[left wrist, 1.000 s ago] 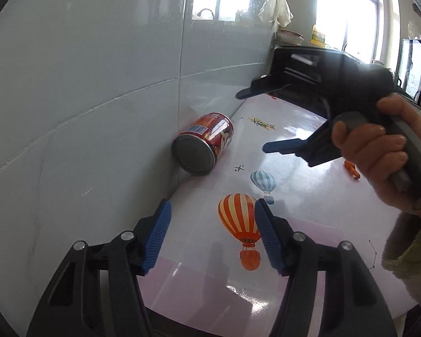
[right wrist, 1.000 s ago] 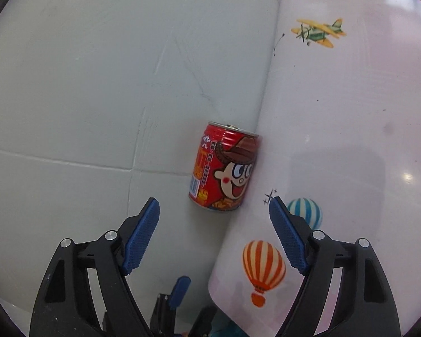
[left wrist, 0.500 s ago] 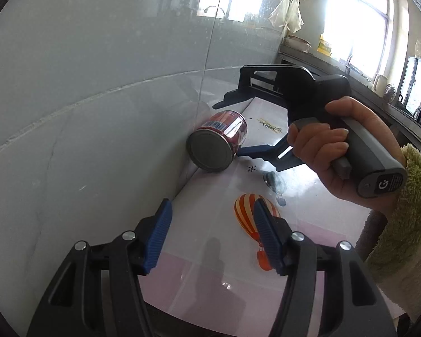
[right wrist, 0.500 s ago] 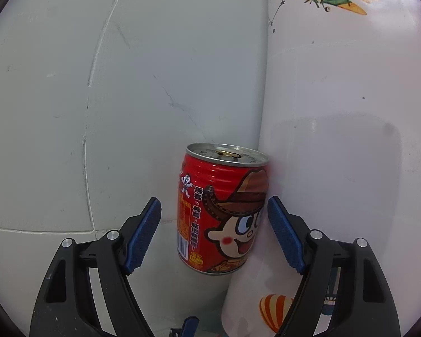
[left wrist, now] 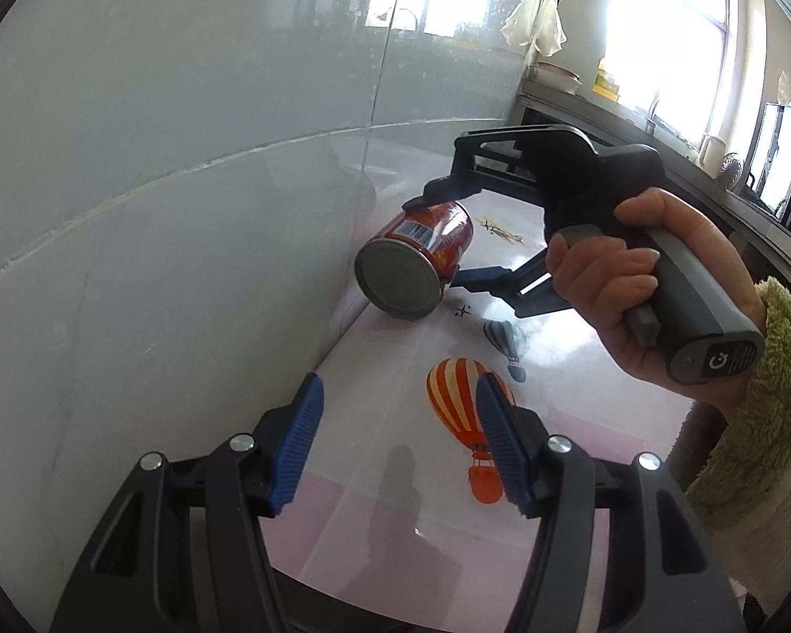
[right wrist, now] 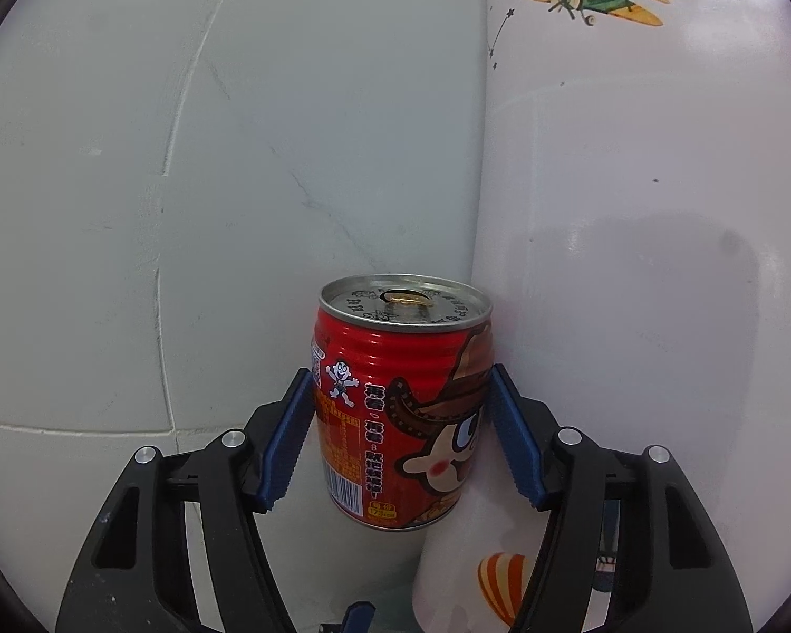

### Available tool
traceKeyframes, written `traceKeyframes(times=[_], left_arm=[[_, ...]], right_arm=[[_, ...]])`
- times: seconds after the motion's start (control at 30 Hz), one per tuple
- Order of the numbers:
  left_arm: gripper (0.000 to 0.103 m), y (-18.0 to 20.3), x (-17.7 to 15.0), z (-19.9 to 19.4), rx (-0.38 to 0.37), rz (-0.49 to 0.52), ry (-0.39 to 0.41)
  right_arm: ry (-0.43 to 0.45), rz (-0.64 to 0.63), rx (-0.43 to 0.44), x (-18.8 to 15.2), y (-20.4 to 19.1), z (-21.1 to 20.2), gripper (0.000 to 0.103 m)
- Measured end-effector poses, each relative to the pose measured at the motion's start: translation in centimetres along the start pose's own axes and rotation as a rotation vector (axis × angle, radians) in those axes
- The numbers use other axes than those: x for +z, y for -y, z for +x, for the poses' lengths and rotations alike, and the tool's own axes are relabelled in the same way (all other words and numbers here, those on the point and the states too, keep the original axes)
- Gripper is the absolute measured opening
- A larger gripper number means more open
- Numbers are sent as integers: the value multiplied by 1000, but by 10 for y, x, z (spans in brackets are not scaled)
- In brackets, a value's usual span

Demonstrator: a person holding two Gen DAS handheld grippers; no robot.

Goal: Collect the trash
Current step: 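Lift the can with the right tool while the left tool moves toward the orange peel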

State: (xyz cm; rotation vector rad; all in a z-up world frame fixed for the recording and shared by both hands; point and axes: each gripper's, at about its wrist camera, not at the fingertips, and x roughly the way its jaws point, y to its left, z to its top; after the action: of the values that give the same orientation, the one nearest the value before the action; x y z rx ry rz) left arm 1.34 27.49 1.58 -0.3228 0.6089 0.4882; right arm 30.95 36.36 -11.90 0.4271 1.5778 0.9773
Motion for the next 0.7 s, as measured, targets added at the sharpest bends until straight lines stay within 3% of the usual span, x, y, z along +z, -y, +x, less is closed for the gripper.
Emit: traceKeyframes(times=[0.1,0.27,0.47,0.7], left_arm=[[58,4,1,-1,-7,9,0],[59,16,3,-1,-39,28,1],[58,42,4,-2,-89,85,0],[58,85,8,4,-171,150,-20]], right_arm=[[48,-71,-35,-15,-4,-17,62],[194,-217,-179,-57,-5,-58,62],[458,-367,-486,-131,1,-115,62],[649,-382,-790,-196,32,-151,62]])
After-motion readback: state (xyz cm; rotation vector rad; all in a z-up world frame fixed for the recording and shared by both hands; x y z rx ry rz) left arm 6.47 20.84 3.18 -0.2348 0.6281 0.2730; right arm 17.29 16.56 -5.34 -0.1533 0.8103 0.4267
